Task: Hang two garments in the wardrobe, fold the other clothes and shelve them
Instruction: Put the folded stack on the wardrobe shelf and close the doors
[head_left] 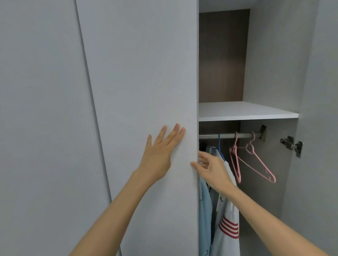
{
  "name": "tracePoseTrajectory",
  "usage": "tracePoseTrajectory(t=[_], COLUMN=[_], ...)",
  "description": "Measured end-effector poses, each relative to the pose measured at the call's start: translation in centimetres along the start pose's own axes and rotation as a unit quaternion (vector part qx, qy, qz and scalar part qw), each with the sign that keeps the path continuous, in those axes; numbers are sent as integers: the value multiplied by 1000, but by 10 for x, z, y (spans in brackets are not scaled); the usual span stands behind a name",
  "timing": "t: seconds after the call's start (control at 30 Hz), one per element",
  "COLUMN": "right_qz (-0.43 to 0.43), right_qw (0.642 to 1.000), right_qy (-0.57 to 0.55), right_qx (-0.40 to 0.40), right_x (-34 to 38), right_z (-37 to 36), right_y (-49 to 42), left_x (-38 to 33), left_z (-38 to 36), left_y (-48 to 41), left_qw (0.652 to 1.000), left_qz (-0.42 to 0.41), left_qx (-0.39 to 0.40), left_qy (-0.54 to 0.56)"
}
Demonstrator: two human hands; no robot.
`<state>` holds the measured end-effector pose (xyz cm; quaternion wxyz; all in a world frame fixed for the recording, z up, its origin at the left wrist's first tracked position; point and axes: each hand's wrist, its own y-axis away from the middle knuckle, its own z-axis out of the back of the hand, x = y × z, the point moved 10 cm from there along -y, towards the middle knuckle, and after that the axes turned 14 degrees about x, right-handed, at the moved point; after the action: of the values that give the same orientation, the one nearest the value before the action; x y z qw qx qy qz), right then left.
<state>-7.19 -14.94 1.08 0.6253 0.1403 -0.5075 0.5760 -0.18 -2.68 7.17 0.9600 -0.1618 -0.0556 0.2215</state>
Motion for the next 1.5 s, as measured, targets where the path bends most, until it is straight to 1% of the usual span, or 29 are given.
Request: tracePoseTrajectory(t=[0.13, 0.33, 0.67, 0.97, 1.27, 1.33, 1.43, 1.5], right_qz=[-9, -22, -35, -40, -43, -56, -93, -100], right_qw=[1000, 1000, 999, 999, 999, 998, 995, 994], right_qy=[-14, -13, -1, 12, 25, 25, 8, 17], right_qx=[18, 15, -3, -2, 20, 19, 28, 30], right_x=[-23, -47, -72, -84, -86, -86, -92, -91], right_z=[13, 33, 42, 46, 44, 44, 44, 48], right_y=[-24, -55, -88, -109, -116, -114, -105, -97], left_x=[2, 5, 20, 26, 25, 22, 21, 19], left_z=[-12, -24, -37, -43, -45, -40, -34, -31], left_y=[-27, -61, -93, -114, -116, -114, -103, -92], left_qw=[1000, 1000, 1000, 999, 998, 997, 994, 992], left_qz=[6, 25, 18, 41, 70, 78, 95, 101], left_qx=[-9, -5, -5, 4, 2, 2, 2, -4], left_qy=[12, 8, 23, 9, 6, 10, 49, 76])
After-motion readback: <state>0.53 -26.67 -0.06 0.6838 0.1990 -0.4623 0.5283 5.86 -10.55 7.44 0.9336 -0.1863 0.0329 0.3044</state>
